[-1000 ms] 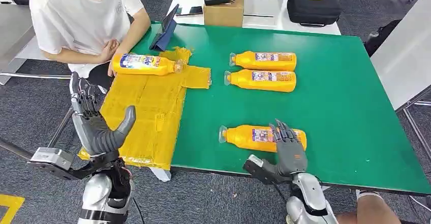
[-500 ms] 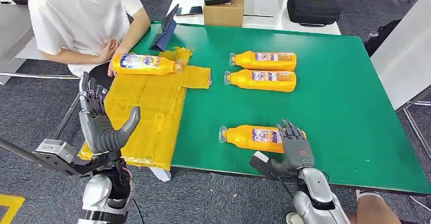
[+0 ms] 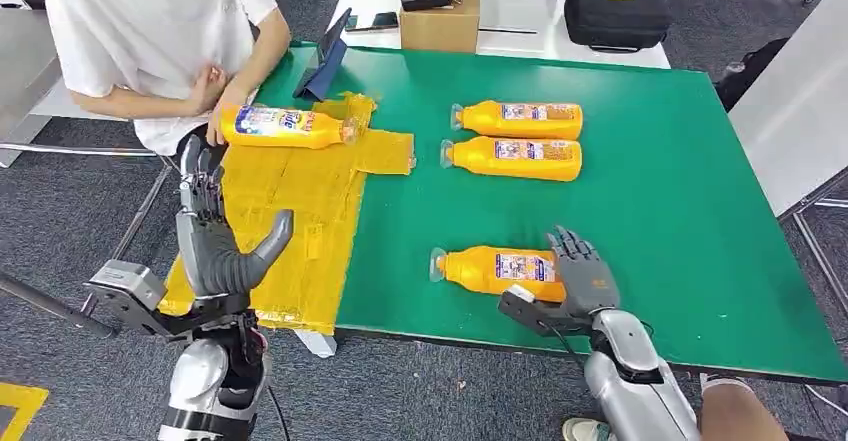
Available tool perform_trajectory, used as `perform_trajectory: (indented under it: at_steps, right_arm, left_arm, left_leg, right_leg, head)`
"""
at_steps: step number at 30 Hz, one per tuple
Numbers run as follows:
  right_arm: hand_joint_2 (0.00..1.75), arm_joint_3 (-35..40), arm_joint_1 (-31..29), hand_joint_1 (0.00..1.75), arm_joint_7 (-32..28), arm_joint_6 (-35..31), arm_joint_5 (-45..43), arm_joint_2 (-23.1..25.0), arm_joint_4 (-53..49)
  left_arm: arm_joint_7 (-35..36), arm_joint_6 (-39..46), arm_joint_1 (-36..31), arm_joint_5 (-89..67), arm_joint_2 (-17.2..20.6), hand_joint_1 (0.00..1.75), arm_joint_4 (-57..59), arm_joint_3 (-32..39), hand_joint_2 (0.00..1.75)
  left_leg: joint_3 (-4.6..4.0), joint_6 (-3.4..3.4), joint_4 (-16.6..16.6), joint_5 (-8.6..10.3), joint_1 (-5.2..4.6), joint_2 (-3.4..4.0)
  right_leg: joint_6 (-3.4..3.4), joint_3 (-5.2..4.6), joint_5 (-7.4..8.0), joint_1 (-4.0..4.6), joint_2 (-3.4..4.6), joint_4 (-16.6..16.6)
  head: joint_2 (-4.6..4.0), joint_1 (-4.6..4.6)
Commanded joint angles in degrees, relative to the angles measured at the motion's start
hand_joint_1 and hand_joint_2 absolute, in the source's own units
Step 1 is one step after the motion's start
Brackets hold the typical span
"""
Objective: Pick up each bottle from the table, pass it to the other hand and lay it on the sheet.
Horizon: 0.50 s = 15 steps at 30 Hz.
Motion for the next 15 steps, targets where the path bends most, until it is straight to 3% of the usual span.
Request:
perform_trajectory:
  at_steps: [1,2,3,7,13,15]
  right_arm:
    - [1.75,4.8,-7.0,0.05,-2.2,4.1,-2.3,0.0,12.2]
    - [1.75,5.3,-7.6,1.34,-2.8,5.0,-3.2,-0.1,13.5]
    - [1.75,5.4,-8.1,1.55,-3.6,5.9,-4.4,-0.2,14.6]
    - [1.75,7.2,-10.1,1.75,-3.8,7.7,-5.7,-0.7,18.2]
    - [1.75,11.7,-15.1,1.59,-2.8,15.5,-6.5,-1.9,25.0]
    - [1.75,12.4,-15.8,1.69,-2.5,16.5,-7.0,-1.8,26.2]
  left_arm:
    - [0.4,0.1,-2.8,0.0,2.3,0.00,4.3,-2.0,1.75]
    - [0.4,0.2,-3.1,0.0,2.3,0.00,4.7,-2.1,1.75]
    - [0.4,0.3,-3.3,0.0,2.4,0.00,5.0,-2.2,1.75]
    - [0.6,0.3,-3.7,0.1,2.7,0.00,5.3,-2.7,1.75]
    - [0.7,0.6,-4.8,0.1,2.7,0.00,6.9,-2.6,1.75]
    - [0.7,0.7,-5.0,0.1,2.7,0.00,7.3,-2.5,1.75]
  left_leg:
    - [0.21,-0.06,0.0,-0.04,0.02,0.16]
    - [0.18,-0.06,0.0,-0.02,0.02,0.13]
    - [0.27,-0.08,0.0,-0.03,0.04,0.16]
    - [0.23,-0.04,0.0,0.01,0.01,0.09]
    - [0.43,-0.03,-0.1,0.03,0.02,0.20]
    - [0.56,-0.03,-0.1,0.05,0.03,0.31]
  right_leg:
    - [-0.09,0.18,0.00,0.04,0.08,-0.1]
    - [-0.08,0.16,0.01,0.04,0.05,-0.1]
    - [-0.11,0.23,0.00,0.05,0.06,-0.1]
    - [-0.04,0.21,0.03,0.03,0.00,-0.1]
    - [-0.03,0.35,0.07,0.03,0.03,-0.1]
    - [-0.06,0.42,0.10,0.05,0.03,-0.1]
  head:
    - [-0.02,0.02]
    - [0.00,0.00]
    - [0.00,0.02]
    - [0.00,0.00]
    - [0.00,0.00]
    - [0.00,0.02]
